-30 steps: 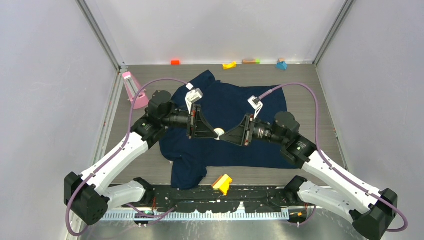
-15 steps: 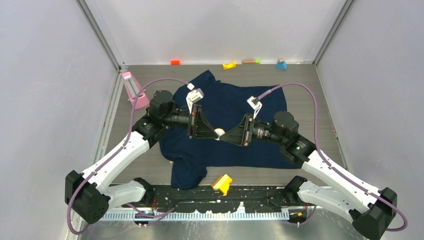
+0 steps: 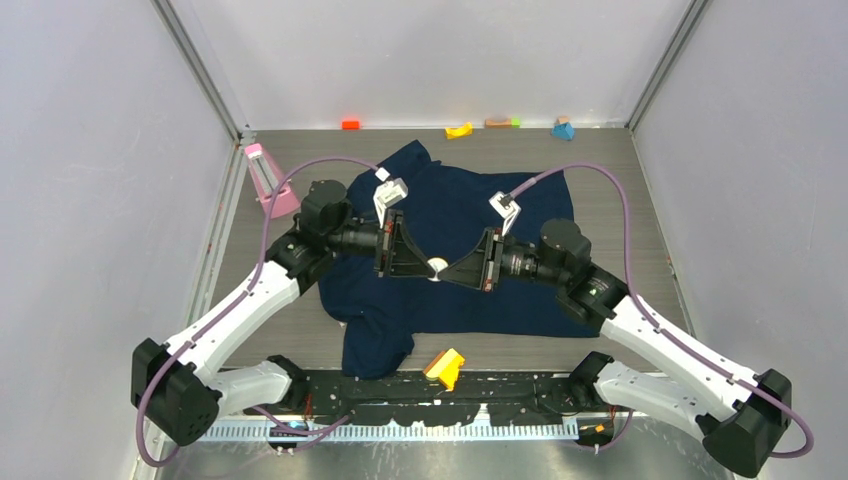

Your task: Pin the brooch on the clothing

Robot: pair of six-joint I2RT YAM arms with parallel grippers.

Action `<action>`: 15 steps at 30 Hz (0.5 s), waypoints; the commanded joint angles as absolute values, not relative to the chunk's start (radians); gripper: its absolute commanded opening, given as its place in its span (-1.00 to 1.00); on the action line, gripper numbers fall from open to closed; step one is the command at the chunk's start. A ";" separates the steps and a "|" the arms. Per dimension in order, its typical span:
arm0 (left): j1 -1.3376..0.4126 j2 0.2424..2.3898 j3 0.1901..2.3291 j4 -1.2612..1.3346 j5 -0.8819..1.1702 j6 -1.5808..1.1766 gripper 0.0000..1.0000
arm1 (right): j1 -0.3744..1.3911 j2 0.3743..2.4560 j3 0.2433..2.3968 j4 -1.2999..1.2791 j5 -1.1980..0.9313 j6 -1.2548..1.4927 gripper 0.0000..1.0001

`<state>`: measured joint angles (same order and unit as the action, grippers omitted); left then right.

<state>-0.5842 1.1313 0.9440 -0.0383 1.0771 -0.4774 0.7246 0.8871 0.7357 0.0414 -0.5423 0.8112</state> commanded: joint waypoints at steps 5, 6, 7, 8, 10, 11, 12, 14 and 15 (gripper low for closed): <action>-0.628 1.140 0.973 -0.074 1.146 -0.429 -1.00 | 0.728 0.958 0.805 -0.089 -0.386 0.761 -0.76; -0.631 1.143 0.975 -0.082 1.148 -0.423 -1.00 | 0.728 0.963 0.813 -0.097 -0.374 0.765 -0.77; -0.635 1.145 0.978 -0.089 1.152 -0.419 -1.00 | 0.729 0.974 0.817 -0.119 -0.352 0.767 -0.77; -0.638 1.148 0.979 -0.097 1.154 -0.412 -1.00 | 0.729 0.987 0.827 -0.129 -0.343 0.774 -0.78; -0.648 1.154 0.986 -0.120 1.156 -0.396 -1.00 | 0.729 1.012 0.843 -0.155 -0.322 0.785 -0.79; -0.653 1.156 0.990 -0.133 1.157 -0.387 -1.00 | 0.729 1.020 0.852 -0.165 -0.313 0.790 -0.80; -0.657 1.157 0.994 -0.146 1.158 -0.377 -1.00 | 0.728 1.036 0.856 -0.170 -0.308 0.801 -0.80; -0.668 1.161 1.001 -0.171 1.163 -0.354 -1.00 | 0.729 1.058 0.871 -0.187 -0.291 0.817 -0.80; -0.672 1.161 1.003 -0.181 1.164 -0.346 -1.00 | 0.729 1.065 0.882 -0.195 -0.278 0.821 -0.80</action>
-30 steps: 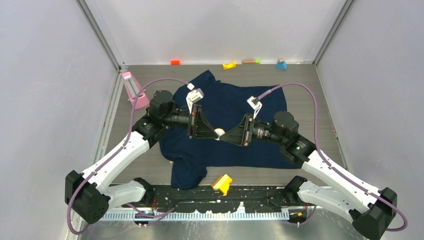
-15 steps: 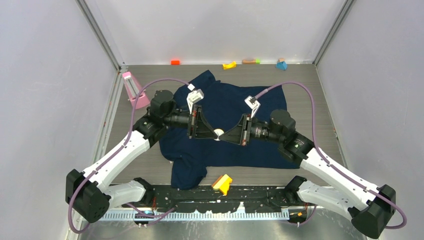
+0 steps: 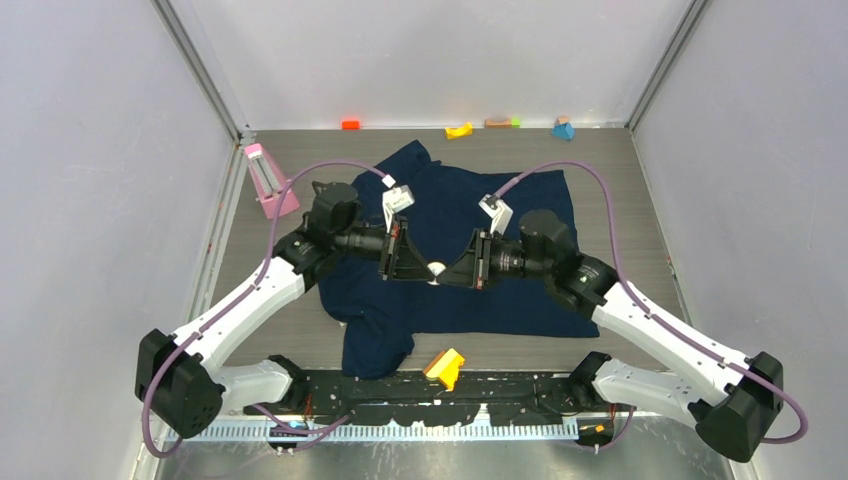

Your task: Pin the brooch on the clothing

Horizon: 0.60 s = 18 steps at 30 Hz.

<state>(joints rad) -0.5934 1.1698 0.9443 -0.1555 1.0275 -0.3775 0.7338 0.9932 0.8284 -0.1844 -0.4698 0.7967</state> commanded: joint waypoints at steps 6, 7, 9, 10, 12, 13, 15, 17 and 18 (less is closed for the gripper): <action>-0.683 1.161 1.013 -0.214 1.157 -0.318 -1.00 | 0.729 1.108 0.903 -0.216 -0.262 0.845 -0.81; -0.684 1.160 1.018 -0.226 1.147 -0.310 -1.00 | 0.729 1.106 0.901 -0.207 -0.273 0.843 -0.81; -0.683 1.157 1.028 -0.258 1.114 -0.294 -1.00 | 0.729 1.091 0.898 -0.202 -0.282 0.830 -0.76; -0.681 1.152 1.031 -0.269 1.082 -0.287 -1.00 | 0.729 1.082 0.898 -0.204 -0.283 0.819 -0.74; -0.669 1.145 1.039 -0.300 1.025 -0.272 -1.00 | 0.729 1.036 0.900 -0.217 -0.278 0.801 -0.63; -0.658 1.145 1.042 -0.309 1.013 -0.269 -1.00 | 0.729 1.023 0.900 -0.230 -0.273 0.793 -0.53; -0.638 1.146 1.045 -0.305 1.006 -0.280 -1.00 | 0.728 0.977 0.902 -0.251 -0.265 0.771 -0.35; -0.622 1.147 1.039 -0.282 1.013 -0.307 -1.00 | 0.727 0.930 0.901 -0.263 -0.259 0.753 -0.18; -0.615 1.146 1.037 -0.276 1.013 -0.313 -1.00 | 0.727 0.896 0.898 -0.264 -0.259 0.742 -0.12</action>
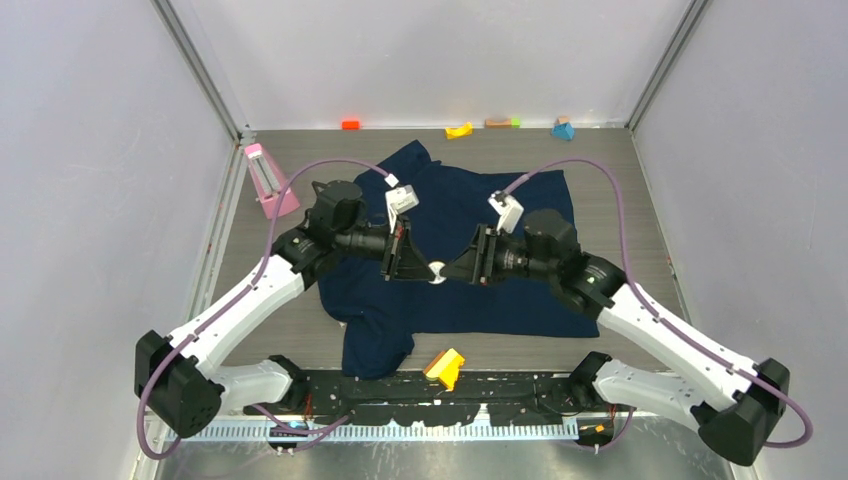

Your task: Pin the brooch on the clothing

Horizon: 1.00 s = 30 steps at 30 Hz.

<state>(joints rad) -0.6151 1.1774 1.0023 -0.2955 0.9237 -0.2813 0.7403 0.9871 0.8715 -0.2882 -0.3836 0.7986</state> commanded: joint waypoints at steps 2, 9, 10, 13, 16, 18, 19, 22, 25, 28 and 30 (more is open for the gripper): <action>-0.604 1.151 1.037 -0.279 1.004 -0.317 -1.00 | 0.727 0.847 0.890 -0.265 -0.257 0.728 0.05; -0.570 1.169 1.056 -0.337 0.949 -0.308 -1.00 | 0.728 0.762 0.841 -0.277 -0.216 0.700 0.40; -0.559 1.165 1.061 -0.363 0.912 -0.297 -1.00 | 0.728 0.763 0.837 -0.287 -0.196 0.700 0.44; -0.482 1.137 1.031 -0.409 0.791 -0.311 -1.00 | 0.729 0.810 0.825 -0.323 -0.158 0.707 0.47; -0.352 1.105 0.953 -0.443 0.702 -0.347 -1.00 | 0.741 0.895 0.808 -0.335 -0.162 0.727 0.42; -0.260 1.094 0.913 -0.485 0.646 -0.365 -1.00 | 0.787 0.954 0.779 -0.281 -0.146 0.735 0.40; -0.228 1.087 0.900 -0.516 0.611 -0.366 -1.00 | 0.827 0.993 0.769 -0.229 -0.122 0.737 0.40; -0.172 1.051 0.857 -0.575 0.546 -0.367 -1.00 | 0.907 1.097 0.761 -0.139 -0.077 0.748 0.38; -0.166 0.991 0.827 -0.597 0.481 -0.361 -1.00 | 1.011 1.262 0.803 -0.070 0.007 0.736 0.32; -0.166 0.957 0.854 -0.674 0.344 -0.301 -1.00 | 1.109 1.432 0.875 0.004 0.045 0.698 0.23; -0.165 0.944 0.883 -0.722 0.260 -0.248 -1.00 | 1.169 1.523 0.928 0.042 0.061 0.669 0.17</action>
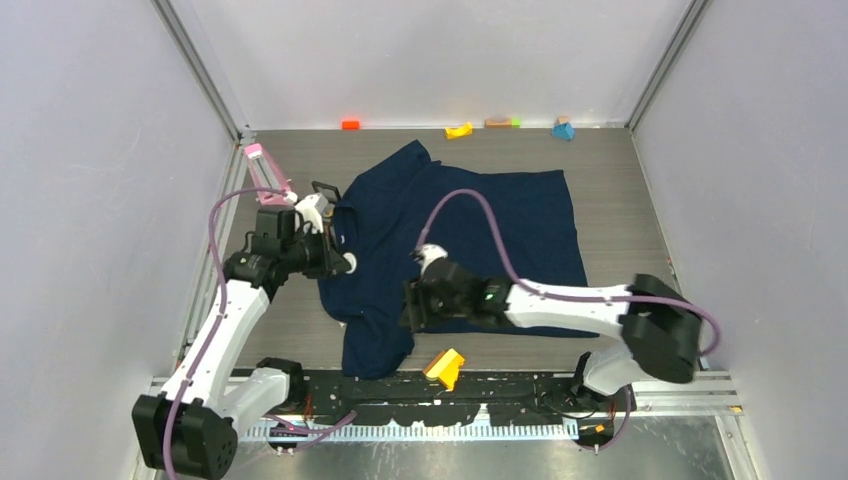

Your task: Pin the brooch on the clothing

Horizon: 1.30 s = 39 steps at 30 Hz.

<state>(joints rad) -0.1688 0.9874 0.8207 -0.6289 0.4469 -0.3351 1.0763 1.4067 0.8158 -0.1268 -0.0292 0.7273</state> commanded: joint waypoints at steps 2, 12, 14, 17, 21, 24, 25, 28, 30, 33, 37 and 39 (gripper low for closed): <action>-0.165 0.931 0.895 -0.738 0.204 -0.230 -1.00 | 1.223 1.601 0.982 0.063 0.098 0.639 0.15; -0.164 0.919 0.862 -0.723 0.171 -0.221 -1.00 | 1.290 1.802 1.116 0.086 0.214 0.582 -0.02; -0.164 0.917 0.863 -0.728 0.156 -0.221 -1.00 | 1.308 1.821 1.117 0.118 0.181 0.572 -0.04; -0.164 0.912 0.864 -0.732 0.141 -0.222 -1.00 | 1.331 1.873 1.145 0.134 0.161 0.563 -0.06; -0.164 0.899 0.858 -0.730 0.137 -0.222 -1.00 | 1.341 1.925 1.186 0.113 0.179 0.559 -0.11; -0.164 0.901 0.858 -0.730 0.137 -0.222 -1.00 | 1.343 1.945 1.205 0.105 0.193 0.539 -0.10; -0.164 0.902 0.859 -0.730 0.137 -0.222 -1.00 | 1.344 1.959 1.214 0.103 0.207 0.534 -0.09; -0.164 0.906 0.859 -0.729 0.137 -0.222 -1.00 | 1.348 1.990 1.232 0.090 0.239 0.497 -0.05; -0.164 0.905 0.859 -0.730 0.137 -0.222 -1.00 | 1.360 2.018 1.247 0.072 0.279 0.465 -0.05; -0.164 0.905 0.859 -0.729 0.137 -0.222 -1.00 | 1.389 2.074 1.285 0.025 0.351 0.431 -0.11; -0.164 0.905 0.859 -0.728 0.132 -0.221 -1.00 | 1.409 2.111 1.298 0.008 0.351 0.431 -0.46; -0.164 0.905 0.859 -0.729 0.129 -0.221 -1.00 | 1.416 2.101 1.285 0.020 0.321 0.436 -0.68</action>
